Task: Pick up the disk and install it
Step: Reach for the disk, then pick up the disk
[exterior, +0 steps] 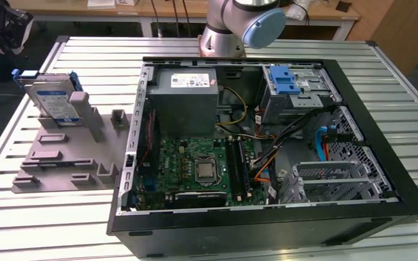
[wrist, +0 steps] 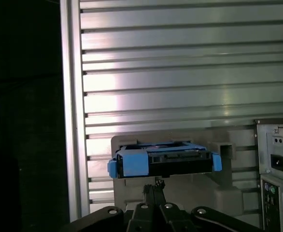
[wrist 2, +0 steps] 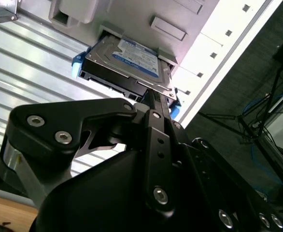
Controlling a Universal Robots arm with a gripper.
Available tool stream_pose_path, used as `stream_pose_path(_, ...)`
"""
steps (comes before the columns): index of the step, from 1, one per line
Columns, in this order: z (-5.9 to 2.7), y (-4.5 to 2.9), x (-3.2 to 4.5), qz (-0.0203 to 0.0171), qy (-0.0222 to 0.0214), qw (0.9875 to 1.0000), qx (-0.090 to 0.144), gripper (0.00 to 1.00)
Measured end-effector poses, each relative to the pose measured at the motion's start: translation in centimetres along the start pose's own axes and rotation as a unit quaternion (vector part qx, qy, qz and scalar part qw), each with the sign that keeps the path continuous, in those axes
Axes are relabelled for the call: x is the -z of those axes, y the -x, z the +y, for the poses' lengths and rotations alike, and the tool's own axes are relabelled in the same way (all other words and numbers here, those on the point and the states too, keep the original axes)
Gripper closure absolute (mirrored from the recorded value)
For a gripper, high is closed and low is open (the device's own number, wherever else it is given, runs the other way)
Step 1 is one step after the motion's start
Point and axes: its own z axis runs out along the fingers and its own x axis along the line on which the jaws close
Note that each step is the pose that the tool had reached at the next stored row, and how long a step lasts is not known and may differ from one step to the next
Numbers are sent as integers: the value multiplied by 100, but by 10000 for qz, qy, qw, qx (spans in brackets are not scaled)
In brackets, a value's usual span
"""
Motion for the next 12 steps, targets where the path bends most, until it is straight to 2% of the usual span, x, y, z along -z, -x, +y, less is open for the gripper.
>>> stream_pose_path(12,-1,-18,0,0,0,10000,2,89)
